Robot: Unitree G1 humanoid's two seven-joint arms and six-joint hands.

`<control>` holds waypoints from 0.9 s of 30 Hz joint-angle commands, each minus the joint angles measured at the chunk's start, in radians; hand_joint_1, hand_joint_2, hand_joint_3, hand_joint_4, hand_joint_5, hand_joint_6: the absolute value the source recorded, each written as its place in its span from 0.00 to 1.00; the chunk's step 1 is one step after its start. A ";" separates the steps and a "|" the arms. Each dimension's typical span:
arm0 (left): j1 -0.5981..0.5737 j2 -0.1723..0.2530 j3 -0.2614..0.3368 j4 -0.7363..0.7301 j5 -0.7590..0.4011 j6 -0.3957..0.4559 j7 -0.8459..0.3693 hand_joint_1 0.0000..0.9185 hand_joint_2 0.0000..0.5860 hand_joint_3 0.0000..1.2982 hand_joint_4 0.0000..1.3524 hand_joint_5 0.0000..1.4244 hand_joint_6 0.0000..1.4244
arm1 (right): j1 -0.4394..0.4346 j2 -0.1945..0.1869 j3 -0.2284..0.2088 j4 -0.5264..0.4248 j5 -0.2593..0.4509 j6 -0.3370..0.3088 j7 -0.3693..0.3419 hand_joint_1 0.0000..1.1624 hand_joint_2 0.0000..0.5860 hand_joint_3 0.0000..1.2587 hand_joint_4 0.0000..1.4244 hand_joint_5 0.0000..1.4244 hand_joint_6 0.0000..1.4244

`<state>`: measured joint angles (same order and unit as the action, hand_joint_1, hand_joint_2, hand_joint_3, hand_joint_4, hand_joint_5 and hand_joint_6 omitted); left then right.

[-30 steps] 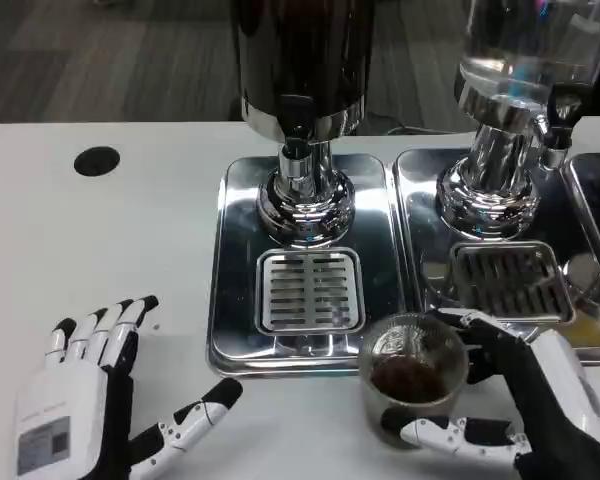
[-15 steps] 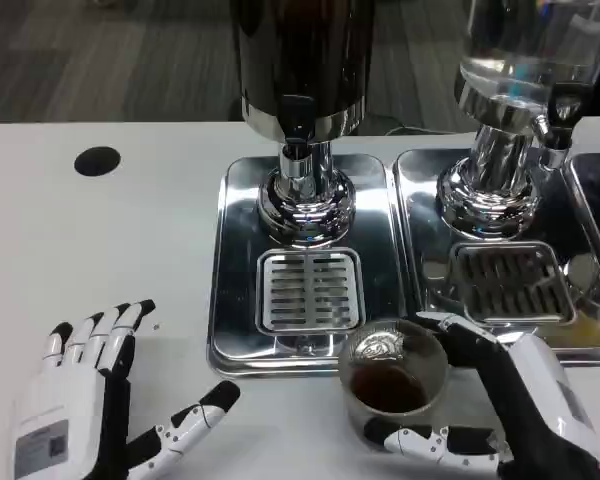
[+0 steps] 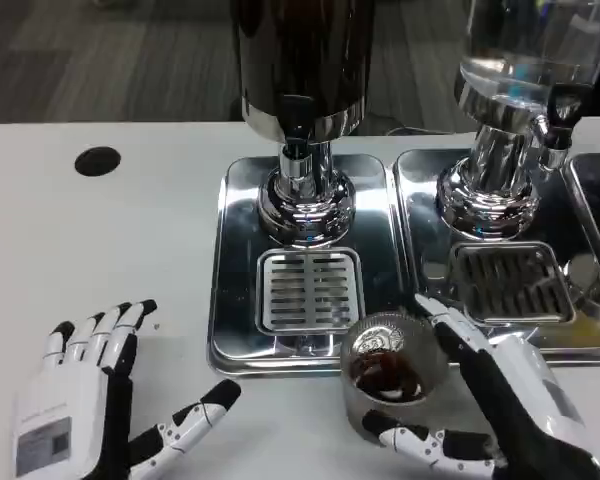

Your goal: Grasp the cup under the faucet to collect the drink, then remove the cup.

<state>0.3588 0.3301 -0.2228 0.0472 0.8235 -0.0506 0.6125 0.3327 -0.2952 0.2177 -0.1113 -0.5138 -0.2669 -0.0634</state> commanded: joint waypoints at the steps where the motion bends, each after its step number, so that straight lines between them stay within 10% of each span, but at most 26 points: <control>1: -0.002 -0.003 -0.004 -0.008 0.003 0.001 -0.013 0.00 0.16 0.16 0.00 0.09 0.04 | -0.005 -0.021 0.006 -0.010 0.016 -0.019 0.037 0.59 0.29 0.00 0.00 0.00 0.08; 16: 0.004 0.000 0.010 -0.009 -0.006 -0.012 -0.002 0.00 0.15 0.16 0.00 0.09 0.04 | 0.051 -0.004 -0.109 -0.159 0.170 -0.056 0.037 0.43 0.32 0.00 0.00 0.00 0.02; 20: 0.005 0.001 0.013 -0.010 -0.012 -0.021 0.000 0.00 0.14 0.16 0.00 0.09 0.04 | 0.021 0.036 -0.173 -0.129 0.182 -0.055 -0.017 0.31 0.57 0.00 0.00 0.00 0.03; 23: 0.003 0.011 0.016 -0.005 -0.026 -0.049 -0.003 0.00 0.11 0.15 0.00 0.07 0.04 | -0.027 0.068 -0.205 -0.023 0.097 -0.077 -0.141 0.17 0.77 0.01 0.00 0.00 0.03; 27: 0.013 0.024 0.027 -0.001 -0.031 -0.101 0.032 0.00 0.18 0.13 0.00 0.06 0.03 | -0.095 0.013 -0.178 0.074 -0.209 0.014 -0.298 0.05 0.88 0.02 0.00 0.00 0.00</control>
<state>0.3586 0.3434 -0.2084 0.0470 0.7934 -0.1189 0.6103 0.2734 -0.2527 0.0213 -0.0720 -0.6034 -0.2991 -0.3021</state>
